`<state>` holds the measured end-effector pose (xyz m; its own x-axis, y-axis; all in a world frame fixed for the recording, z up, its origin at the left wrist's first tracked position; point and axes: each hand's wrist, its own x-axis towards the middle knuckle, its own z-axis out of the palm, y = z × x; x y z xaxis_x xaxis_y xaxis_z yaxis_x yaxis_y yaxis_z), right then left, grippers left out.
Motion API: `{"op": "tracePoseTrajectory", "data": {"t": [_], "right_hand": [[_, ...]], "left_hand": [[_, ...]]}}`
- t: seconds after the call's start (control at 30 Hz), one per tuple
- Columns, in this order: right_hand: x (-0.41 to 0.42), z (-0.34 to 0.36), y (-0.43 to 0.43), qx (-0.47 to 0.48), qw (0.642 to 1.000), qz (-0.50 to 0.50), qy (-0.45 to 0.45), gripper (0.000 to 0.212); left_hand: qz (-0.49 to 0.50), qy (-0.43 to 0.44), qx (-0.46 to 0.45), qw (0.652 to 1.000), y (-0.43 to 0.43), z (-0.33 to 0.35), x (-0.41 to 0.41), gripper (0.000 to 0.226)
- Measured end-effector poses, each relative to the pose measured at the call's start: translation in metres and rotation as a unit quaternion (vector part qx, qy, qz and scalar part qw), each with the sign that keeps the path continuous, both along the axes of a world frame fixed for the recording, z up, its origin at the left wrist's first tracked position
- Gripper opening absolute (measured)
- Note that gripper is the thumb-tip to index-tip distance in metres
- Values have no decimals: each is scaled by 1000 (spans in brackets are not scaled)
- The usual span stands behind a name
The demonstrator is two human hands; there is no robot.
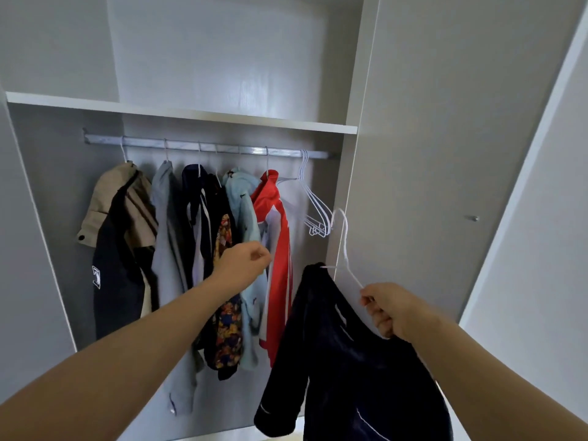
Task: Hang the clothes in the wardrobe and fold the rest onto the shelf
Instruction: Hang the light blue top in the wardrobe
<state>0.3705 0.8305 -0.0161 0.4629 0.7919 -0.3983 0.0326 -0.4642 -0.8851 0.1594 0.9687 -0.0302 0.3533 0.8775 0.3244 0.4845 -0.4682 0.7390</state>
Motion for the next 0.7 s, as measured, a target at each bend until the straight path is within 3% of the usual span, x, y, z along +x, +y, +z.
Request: {"op": "tracePoseTrajectory", "data": {"t": [0.13, 0.33, 0.7], "right_hand": [[11, -4, 14, 50, 998, -23, 7, 35], [23, -8, 59, 62, 997, -34, 18, 38], [55, -3, 205, 73, 997, -25, -8, 38]], "left_hand": [[-15, -1, -16, 1000, 8, -8, 17, 22], [-19, 24, 5, 1000, 47, -2, 36, 13], [-68, 51, 47, 995, 208, 22, 89, 11]]}}
